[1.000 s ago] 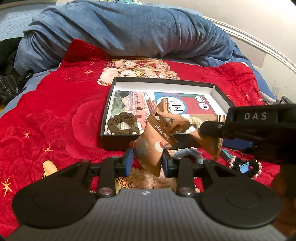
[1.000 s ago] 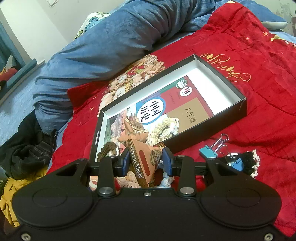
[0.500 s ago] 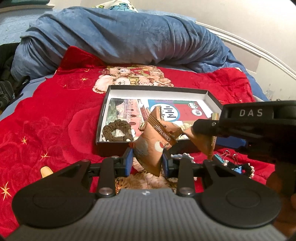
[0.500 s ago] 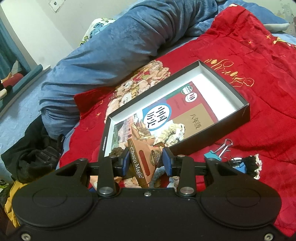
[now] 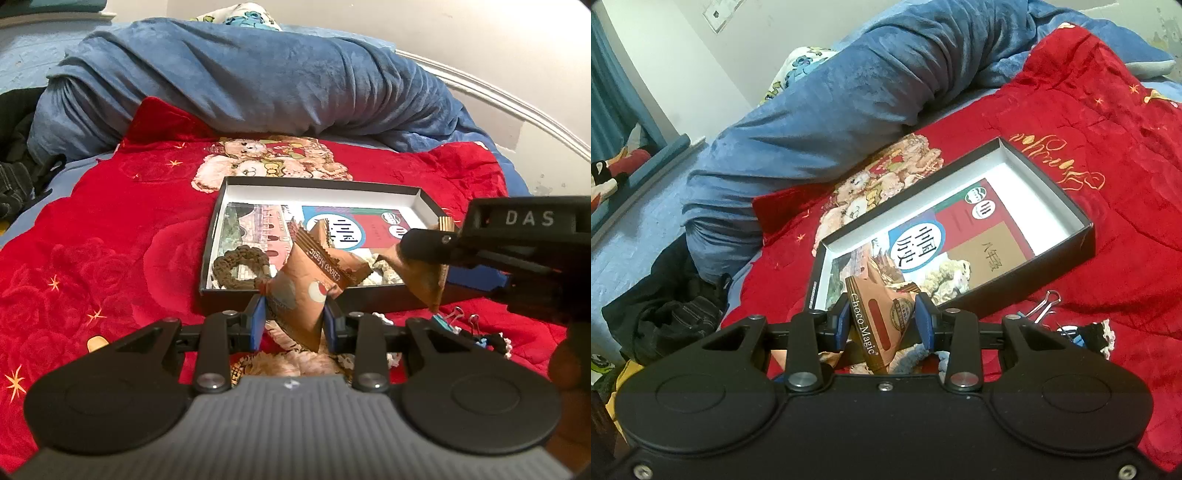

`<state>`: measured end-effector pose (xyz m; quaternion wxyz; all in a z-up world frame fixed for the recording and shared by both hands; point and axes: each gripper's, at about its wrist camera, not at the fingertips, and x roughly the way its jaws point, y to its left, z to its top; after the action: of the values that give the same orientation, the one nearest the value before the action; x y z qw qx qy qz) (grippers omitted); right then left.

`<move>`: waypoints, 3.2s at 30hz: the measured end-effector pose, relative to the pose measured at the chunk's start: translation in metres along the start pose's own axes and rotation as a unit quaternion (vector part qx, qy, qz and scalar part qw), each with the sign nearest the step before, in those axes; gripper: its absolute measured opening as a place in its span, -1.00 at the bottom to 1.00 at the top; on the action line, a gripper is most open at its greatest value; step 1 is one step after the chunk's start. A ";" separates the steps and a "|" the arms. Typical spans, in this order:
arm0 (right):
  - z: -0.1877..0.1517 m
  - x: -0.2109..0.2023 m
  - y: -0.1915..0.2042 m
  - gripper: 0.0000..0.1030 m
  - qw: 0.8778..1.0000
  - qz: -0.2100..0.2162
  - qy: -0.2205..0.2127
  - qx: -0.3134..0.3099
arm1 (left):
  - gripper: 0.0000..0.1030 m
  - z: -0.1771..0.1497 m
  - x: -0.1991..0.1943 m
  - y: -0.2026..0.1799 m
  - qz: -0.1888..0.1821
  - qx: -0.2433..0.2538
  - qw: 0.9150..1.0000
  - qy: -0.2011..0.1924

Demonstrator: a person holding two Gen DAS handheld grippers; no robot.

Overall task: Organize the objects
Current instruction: 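Lift the packet with the left tool while the right tool lifts its packet toward the box, then carry and lower the packet into the box with the left tool while the right tool lowers its packet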

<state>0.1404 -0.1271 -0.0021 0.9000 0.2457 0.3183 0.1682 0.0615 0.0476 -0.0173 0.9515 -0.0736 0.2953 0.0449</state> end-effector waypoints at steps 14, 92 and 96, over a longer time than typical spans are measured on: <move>0.014 -0.008 -0.006 -0.31 1.000 0.009 -0.019 0.004 | -0.30 0.006 0.001 0.004 0.011 -0.001 1.000 -0.018; 0.088 0.098 -0.099 -0.31 0.997 -0.038 0.049 -0.056 | -0.23 0.058 0.155 -0.097 0.052 0.091 0.992 0.065; 0.087 0.098 -0.097 -0.31 0.996 -0.040 0.051 -0.062 | -0.21 0.058 0.154 -0.097 0.056 0.092 0.992 0.066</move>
<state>0.2844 -0.1911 -0.0444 0.9021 0.1673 0.3624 0.1640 0.2331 -0.0314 -0.0464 0.9286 0.0281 0.3641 0.0662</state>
